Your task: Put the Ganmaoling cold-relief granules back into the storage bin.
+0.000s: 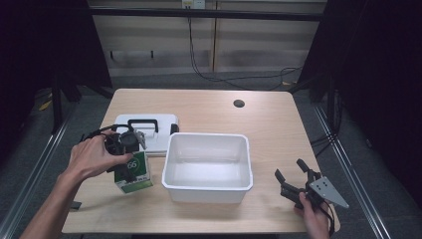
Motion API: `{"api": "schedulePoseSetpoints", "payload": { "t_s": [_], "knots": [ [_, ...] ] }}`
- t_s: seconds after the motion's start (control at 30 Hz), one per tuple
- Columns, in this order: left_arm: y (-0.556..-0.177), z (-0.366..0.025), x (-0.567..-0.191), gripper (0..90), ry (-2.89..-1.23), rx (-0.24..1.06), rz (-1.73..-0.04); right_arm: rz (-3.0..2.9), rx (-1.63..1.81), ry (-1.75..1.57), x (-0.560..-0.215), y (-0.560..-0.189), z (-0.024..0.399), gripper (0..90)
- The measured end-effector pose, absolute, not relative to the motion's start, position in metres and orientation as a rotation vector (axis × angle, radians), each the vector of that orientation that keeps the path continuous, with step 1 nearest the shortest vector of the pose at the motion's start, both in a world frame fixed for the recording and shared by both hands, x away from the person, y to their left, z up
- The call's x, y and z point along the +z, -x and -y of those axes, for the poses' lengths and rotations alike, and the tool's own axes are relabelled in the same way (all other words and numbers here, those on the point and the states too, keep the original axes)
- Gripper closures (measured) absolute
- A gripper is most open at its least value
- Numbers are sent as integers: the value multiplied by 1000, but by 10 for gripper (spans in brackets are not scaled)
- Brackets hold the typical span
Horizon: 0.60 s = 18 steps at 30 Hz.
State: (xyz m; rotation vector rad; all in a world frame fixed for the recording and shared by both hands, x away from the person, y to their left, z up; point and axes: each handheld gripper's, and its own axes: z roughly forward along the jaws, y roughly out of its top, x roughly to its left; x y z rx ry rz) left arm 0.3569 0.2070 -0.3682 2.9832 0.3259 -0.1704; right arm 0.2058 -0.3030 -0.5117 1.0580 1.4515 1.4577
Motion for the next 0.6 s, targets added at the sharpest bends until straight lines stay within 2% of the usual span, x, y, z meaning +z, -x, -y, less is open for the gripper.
{"api": "schedulePoseSetpoints", "payload": {
  "t_s": [0.6],
  "knots": [
    [-354,-206,-333,163,-2941,-87,-307,-1452,1458,-1058,-512,-206,303,128]
  ]
}}
